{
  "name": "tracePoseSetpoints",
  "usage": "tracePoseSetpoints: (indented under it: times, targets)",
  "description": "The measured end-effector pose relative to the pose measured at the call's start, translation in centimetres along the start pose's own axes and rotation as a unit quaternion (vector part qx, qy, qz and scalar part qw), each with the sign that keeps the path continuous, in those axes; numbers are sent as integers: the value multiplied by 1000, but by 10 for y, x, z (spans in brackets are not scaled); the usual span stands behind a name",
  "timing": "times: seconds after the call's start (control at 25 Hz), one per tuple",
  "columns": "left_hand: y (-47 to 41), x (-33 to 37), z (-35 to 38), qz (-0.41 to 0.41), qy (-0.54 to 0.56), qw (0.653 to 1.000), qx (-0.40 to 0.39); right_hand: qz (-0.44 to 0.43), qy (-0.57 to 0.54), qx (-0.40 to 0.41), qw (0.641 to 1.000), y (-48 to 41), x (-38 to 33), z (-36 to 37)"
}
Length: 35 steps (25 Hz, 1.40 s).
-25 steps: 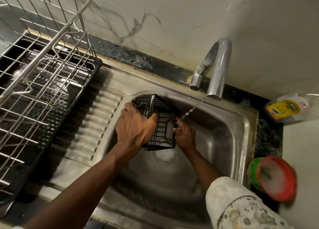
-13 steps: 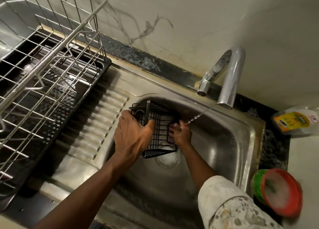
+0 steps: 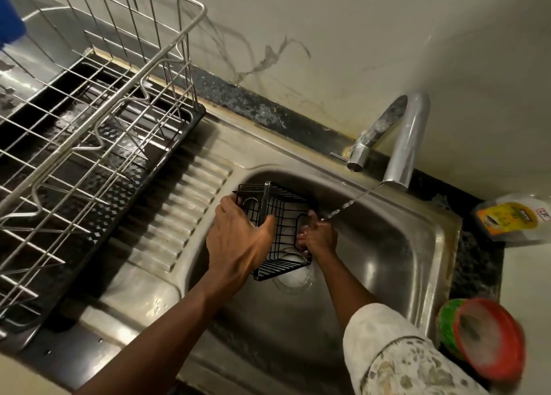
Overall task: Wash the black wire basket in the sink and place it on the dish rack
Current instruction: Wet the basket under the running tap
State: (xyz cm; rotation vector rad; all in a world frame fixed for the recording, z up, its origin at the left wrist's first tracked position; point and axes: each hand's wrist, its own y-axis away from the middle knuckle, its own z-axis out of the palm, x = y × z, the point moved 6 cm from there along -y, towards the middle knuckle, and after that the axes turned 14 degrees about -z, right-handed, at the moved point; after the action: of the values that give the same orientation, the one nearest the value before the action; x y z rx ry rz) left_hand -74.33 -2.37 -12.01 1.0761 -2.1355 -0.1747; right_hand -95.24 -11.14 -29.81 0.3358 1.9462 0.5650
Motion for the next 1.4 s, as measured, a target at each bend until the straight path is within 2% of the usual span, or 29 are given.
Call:
tracePoseSetpoints:
  times: [0.16, 0.36, 0.52, 0.6, 0.68, 0.76, 0.92, 1.0, 1.04, 1.16, 1.24, 1.4]
  targets:
    - [3, -5, 1, 2, 13, 1000, 6, -35, 15, -68, 997, 0, -2, 1]
    - [-3, -1, 0, 26, -27, 999, -12, -33, -94, 19, 995, -4, -7, -9]
    - [-2, -6, -14, 37, 111, 991, -68, -69, -100, 32, 992, 1, -8, -10]
    - [-8, -3, -21, 35, 122, 987, -96, -85, -94, 40, 991, 1, -9, -13]
    - [-17, 1, -18, 39, 92, 983, -153, -89, -106, 45, 989, 1, -21, -15]
    - [-21, 3, -13, 34, 18, 984, -176, -98, -119, 38, 987, -2, -33, -15]
    - [-19, 15, 4, 25, -133, 968, -210, -174, -54, 13, 983, -7, -41, -10]
    - [-19, 25, 23, 52, -263, 945, -186, -199, -23, 11, 980, -4, -49, -11]
    - [-22, 31, 31, 66, -294, 941, -157, -214, -27, 12, 976, -2, -57, -13]
    - [-31, 39, 46, 60, -263, 954, -130, -269, -53, 22, 961, -3, -77, -20]
    - [-34, 32, 46, 49, -232, 965, -115, -276, -25, 11, 961, -7, -78, -22]
    - [-36, 8, 47, 52, -218, 973, -49, -164, 96, 51, 981, -19, -25, -39]
